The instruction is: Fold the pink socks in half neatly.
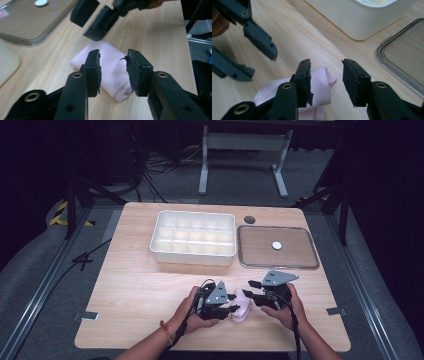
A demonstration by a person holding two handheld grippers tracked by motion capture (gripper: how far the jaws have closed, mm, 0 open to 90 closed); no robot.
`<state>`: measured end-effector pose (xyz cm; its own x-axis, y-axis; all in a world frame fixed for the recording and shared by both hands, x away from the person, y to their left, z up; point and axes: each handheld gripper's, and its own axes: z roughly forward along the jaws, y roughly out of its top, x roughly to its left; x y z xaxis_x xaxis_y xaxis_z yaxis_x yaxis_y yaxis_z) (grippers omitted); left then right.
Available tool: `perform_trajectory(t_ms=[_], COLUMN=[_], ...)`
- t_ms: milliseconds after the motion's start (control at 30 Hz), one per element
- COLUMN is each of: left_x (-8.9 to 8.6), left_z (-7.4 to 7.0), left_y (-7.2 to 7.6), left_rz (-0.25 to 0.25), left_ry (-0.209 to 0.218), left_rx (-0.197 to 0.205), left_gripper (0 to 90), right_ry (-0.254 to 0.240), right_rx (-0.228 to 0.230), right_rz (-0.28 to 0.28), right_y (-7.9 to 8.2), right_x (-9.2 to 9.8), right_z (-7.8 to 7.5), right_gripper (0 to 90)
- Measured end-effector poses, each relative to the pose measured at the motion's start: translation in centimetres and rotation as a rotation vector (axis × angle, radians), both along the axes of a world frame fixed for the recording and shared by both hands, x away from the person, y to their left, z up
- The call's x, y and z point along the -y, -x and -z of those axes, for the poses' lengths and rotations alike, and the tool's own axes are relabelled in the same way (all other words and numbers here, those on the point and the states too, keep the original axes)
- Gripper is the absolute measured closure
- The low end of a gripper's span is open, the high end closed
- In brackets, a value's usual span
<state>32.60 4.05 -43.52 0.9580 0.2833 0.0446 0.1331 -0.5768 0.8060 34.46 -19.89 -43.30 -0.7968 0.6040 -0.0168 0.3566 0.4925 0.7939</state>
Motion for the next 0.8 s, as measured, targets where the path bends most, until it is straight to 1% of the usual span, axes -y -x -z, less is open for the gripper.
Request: perform_trajectory(t_ms=[33, 67, 133, 167, 200, 233, 267, 300, 333, 367, 433, 467, 500, 533, 600, 633, 700, 733, 800], left_x=[-0.4, -0.4, -1.3, -2.1, -2.1, -3.0, -3.0, -3.9, -3.9, -4.7, -5.6, -5.6, -6.4, -6.8, -7.9, -8.4, -9.4, -10.0, -10.8], left_z=[-0.2, -0.2, -0.5, -0.7, -0.7, -0.7, -0.7, -0.8, -0.8, -0.7, -0.5, -0.5, -0.2, -0.1, 0.5, 0.6, 1.0, 1.2, 1.5], left_y=[0.0, 0.0, 0.0, 0.0, 0.0, -0.1, -0.1, -0.2, -0.2, -0.1, -0.1, -0.1, -0.1, 0.0, 0.1, 0.2, 0.1, 0.1, 0.0], left_rz=[-0.007, -0.007, -0.030, -0.038, -0.038, -0.046, -0.046, -0.065, -0.065, -0.090, -0.105, -0.105, -0.118, -0.124, -0.148, -0.155, -0.171, -0.184, -0.202], left_ry=[-0.010, -0.010, -0.012, -0.025, -0.025, -0.044, -0.044, -0.070, -0.070, -0.090, -0.117, -0.117, -0.137, -0.144, -0.161, -0.169, -0.173, -0.186, -0.203], left_rx=[0.002, 0.002, 0.014, 0.023, 0.023, 0.030, 0.030, 0.038, 0.038, 0.049, 0.058, 0.058, 0.060, 0.058, 0.048, 0.050, 0.030, 0.028, 0.025], left_gripper=[61.5, 60.2, 57.0, 56.3, 54.9, 53.5, 51.8, 48.8, 46.8, 44.2, 41.2, 39.5, 39.5, 37.3, 35.4, 33.5, 31.3, 30.4, 29.0], right_ry=[-0.001, 0.006, 0.010, 0.012, 0.016, 0.016, 0.016, 0.024, 0.024, 0.025, 0.021, 0.021, 0.031, 0.041, 0.045, 0.045, 0.041, 0.045, 0.053], right_rx=[-0.004, -0.010, -0.026, -0.032, -0.041, -0.050, -0.050, -0.072, -0.072, -0.090, -0.121, -0.121, -0.135, -0.143, -0.163, -0.171, -0.189, -0.197, -0.211], right_rz=[-0.002, -0.003, -0.005, -0.006, -0.004, -0.006, -0.006, -0.009, -0.009, -0.012, -0.020, -0.020, -0.017, -0.014, -0.012, -0.012, -0.007, -0.014, -0.027], right_y=[0.1, 0.2, 0.2, 0.3, 0.3, 0.3, 0.3, 0.2, 0.2, 0.0, -0.2, -0.2, -0.3, -0.4, -0.6, -0.8, -0.8, -0.9, -1.1], right_x=[-0.1, -0.2, -0.4, -0.4, -0.4, -0.5, -0.5, -0.6, -0.6, -0.7, -0.7, -0.7, -0.8, -0.8, -0.8, -0.8, -0.8, -0.8, -0.8], right_z=[0.0, 0.1, 0.3, 0.3, 0.4, 0.5, 0.5, 0.8, 0.8, 1.1, 1.4, 1.4, 1.6, 2.0, 2.4, 2.6, 2.7, 2.9, 3.4], right_gripper=[56.2, 55.1, 51.6, 50.4, 49.4, 48.1, 48.1, 46.1, 46.1, 45.4, 44.0, 44.0, 42.6, 42.3, 41.1, 40.2, 38.6, 36.4, 35.9])
